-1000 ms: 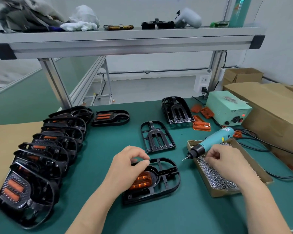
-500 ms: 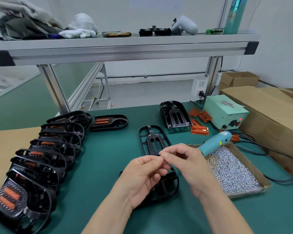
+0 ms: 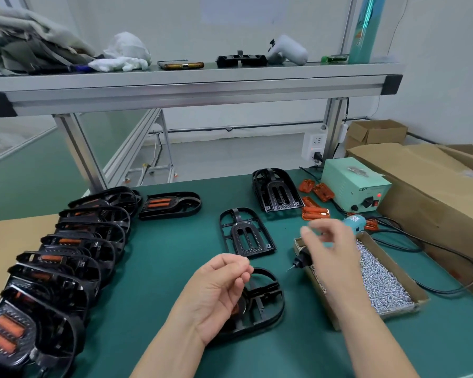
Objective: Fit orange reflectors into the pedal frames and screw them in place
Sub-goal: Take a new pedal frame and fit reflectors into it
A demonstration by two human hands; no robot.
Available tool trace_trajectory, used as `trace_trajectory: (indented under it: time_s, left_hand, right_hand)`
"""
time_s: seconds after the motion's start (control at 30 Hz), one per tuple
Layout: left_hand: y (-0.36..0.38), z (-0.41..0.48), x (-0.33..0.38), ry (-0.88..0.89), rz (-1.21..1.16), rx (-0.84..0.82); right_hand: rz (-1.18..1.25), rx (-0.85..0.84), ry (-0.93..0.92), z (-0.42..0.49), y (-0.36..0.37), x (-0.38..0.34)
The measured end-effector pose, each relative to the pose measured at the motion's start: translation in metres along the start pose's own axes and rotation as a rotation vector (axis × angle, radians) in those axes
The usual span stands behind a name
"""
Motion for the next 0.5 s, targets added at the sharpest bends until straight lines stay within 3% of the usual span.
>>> trace_trajectory:
  time_s: [0.1,0.2,0.3,0.5]
  left_hand:
    - [-0.003,-0.002,0.003,0.027,0.021,-0.009]
    - [-0.003,-0.002,0.002,0.053,0.057,-0.011]
    - [-0.003,-0.002,0.002,0.094,0.131,-0.018]
    - [-0.002,-0.004,0.008,0.178,0.241,-0.026]
  right_hand:
    - [0.077,0.14,0.266,0.026,-0.026,0.036]
    - [0.37,0.05,0.481,0.033,-0.017,0.058]
    - [0.507,-0.007,0.582,0.037,-0.007,0.063]
    - [0.507,-0.065,0.632,0.041,0.004,0.061]
Point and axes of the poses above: each hand's wrist, its own z-axis towards the middle knuckle, its own y-axis out of the palm, x = y × z, the point moved 7 cm from there along z, towards the middle knuckle, and after that the axes turned 12 degrees about y, right-handed, at the moved point
